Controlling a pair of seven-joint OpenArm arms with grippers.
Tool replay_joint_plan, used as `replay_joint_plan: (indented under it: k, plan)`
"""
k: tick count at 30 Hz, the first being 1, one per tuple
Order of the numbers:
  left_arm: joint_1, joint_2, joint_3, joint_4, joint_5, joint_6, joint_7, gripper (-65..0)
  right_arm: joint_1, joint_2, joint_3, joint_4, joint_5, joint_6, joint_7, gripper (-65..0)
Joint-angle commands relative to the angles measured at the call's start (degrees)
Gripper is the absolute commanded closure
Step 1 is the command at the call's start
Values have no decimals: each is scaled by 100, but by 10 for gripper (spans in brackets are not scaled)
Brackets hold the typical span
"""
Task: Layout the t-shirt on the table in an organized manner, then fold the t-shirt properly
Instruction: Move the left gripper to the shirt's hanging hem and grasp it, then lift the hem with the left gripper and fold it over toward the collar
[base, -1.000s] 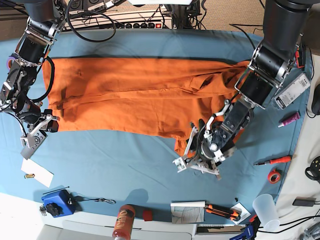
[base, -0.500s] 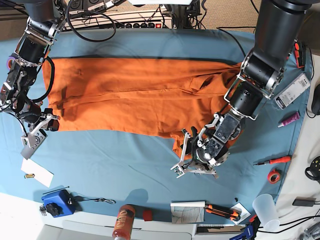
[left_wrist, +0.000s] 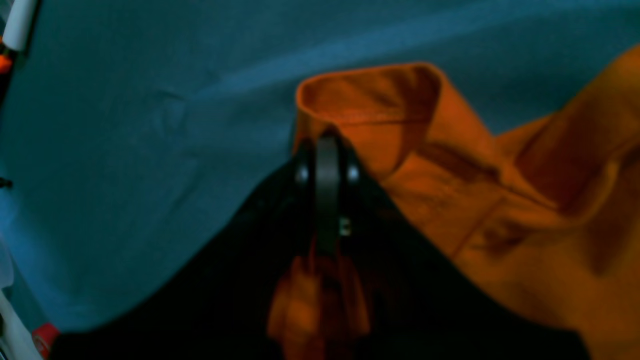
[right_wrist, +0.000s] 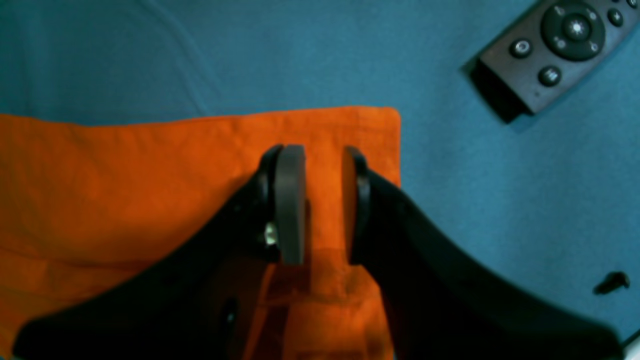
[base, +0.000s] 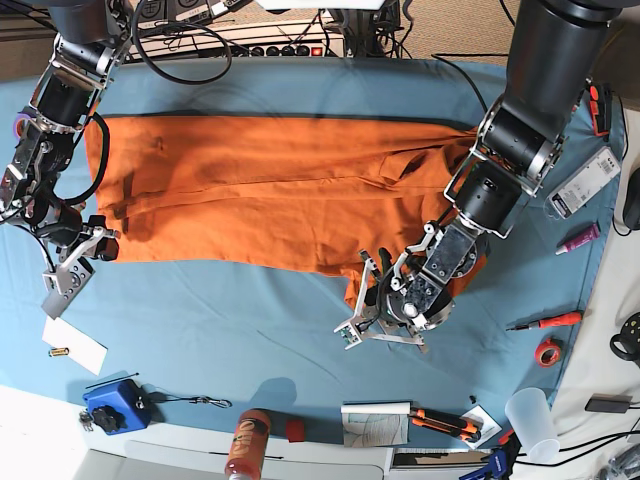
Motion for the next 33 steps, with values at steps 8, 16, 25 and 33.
replay_joint_plan:
  k: [8,16,25,33]
  plan:
    - [-127,-55,-15,566,387,780,754,0,146,131,487,90,221,20,608,-131]
    - [-125,-50,-15,1038,387,774,813,0,155,153,1690,87,531,232,262,-131]
    - [-98,-52,-15,1038,387,774,841,0,138,221,1010,85,525,236,-201,-339]
    - [-90,-52,-15,1038,387,774,879,0,111,192,-411,74,-831,-688,1130,-339]
